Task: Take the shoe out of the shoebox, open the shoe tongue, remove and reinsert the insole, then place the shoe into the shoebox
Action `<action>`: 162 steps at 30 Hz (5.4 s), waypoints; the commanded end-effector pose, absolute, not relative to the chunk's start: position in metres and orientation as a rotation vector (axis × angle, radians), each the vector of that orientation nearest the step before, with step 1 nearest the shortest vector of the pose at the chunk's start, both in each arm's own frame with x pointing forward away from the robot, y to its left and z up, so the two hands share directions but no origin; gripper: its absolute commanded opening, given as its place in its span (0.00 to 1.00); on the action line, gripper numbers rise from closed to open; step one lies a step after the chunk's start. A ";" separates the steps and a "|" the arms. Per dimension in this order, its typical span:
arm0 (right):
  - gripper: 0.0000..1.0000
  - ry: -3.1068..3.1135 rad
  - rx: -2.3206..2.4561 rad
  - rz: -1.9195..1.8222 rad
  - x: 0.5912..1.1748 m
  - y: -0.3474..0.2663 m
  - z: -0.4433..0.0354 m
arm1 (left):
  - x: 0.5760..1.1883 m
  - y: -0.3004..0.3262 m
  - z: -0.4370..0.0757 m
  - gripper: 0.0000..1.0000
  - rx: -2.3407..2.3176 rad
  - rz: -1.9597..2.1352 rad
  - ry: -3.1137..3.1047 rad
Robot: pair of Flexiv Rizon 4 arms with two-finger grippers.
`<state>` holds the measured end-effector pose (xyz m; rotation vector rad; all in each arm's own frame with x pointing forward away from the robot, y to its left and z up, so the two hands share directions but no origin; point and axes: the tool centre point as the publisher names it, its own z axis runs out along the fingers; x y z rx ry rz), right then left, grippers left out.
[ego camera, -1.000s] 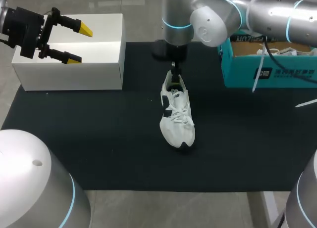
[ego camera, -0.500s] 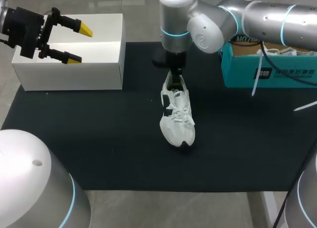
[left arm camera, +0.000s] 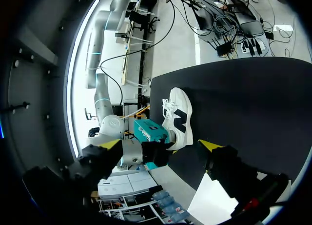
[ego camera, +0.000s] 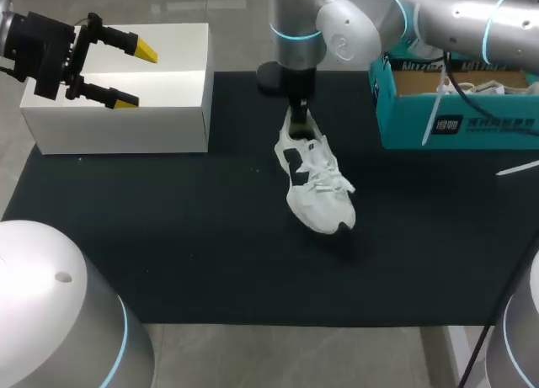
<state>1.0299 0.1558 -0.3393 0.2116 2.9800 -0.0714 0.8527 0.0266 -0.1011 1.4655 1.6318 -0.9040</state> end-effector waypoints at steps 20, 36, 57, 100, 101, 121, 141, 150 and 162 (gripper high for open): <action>0.00 3.000 0.316 -0.107 1.048 0.130 -0.093 | 0.854 0.026 -0.101 1.00 1.470 -0.904 1.634; 0.00 2.900 0.343 -0.093 1.051 0.122 -0.025 | 0.854 0.026 -0.101 1.00 1.470 -0.904 1.634; 0.00 2.900 0.343 -0.093 1.051 0.122 -0.025 | 0.854 0.026 -0.101 1.00 1.470 -0.904 1.634; 0.00 2.844 0.495 -0.344 1.175 -0.188 -0.055 | 0.854 0.026 -0.101 1.00 1.470 -0.904 1.634; 0.00 2.839 0.514 -0.359 1.177 -0.195 -0.056 | 0.854 0.026 -0.101 1.00 1.470 -0.904 1.634; 0.00 2.822 0.575 -0.397 1.182 -0.208 -0.058 | 0.854 0.026 -0.101 1.00 1.470 -0.904 1.634; 0.00 2.788 0.460 -0.378 1.243 -0.293 -0.081 | 0.854 0.026 -0.101 1.00 1.470 -0.904 1.634; 0.00 2.823 0.469 -0.453 1.275 -0.323 -0.097 | 0.854 0.026 -0.101 1.00 1.470 -0.904 1.634; 0.00 2.725 1.044 -0.267 1.284 -0.363 -0.094 | 0.854 0.026 -0.101 1.00 1.470 -0.904 1.634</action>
